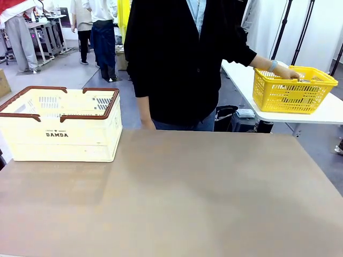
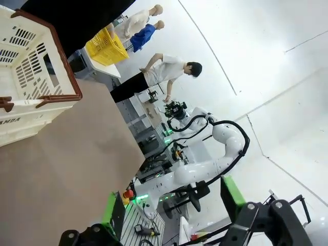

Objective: Place the drinks into the Shopping basket.
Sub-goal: Pick up one drink and place it into the Shopping basket.

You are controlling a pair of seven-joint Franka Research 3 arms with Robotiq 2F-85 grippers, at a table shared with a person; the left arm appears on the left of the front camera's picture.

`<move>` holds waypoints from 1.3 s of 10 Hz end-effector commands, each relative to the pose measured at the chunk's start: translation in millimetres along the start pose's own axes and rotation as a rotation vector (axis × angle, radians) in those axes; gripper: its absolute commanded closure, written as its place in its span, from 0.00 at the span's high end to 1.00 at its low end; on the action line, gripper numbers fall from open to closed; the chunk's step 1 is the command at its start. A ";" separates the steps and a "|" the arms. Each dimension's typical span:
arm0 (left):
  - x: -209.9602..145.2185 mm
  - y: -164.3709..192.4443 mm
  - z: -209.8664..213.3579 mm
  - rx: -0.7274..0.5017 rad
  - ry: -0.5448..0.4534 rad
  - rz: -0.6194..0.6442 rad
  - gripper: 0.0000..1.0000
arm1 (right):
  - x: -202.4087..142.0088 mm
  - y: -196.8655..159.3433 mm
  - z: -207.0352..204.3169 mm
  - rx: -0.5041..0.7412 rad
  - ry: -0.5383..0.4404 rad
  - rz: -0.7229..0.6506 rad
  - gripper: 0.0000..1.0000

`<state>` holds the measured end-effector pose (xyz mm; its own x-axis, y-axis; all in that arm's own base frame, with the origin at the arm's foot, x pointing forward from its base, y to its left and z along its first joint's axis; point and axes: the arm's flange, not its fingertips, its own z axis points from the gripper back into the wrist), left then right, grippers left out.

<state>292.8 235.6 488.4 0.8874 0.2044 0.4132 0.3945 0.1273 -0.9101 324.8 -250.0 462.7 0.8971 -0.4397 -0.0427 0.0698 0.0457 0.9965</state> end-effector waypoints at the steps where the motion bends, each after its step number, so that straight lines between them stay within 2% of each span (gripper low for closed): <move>1: -6.0 -3.7 1.3 -0.005 0.018 -0.018 1.00 | -5.2 3.7 0.8 -0.004 0.010 0.011 1.00; 13: -6.0 -3.7 1.3 -0.005 0.018 -0.018 1.00 | -5.2 3.7 0.8 -0.004 0.010 0.011 1.00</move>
<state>290.3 235.5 489.9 0.8881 0.2002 0.4137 0.3950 0.1277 -0.9097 324.1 -249.9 464.0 0.8969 -0.4403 -0.0401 0.0684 0.0485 0.9965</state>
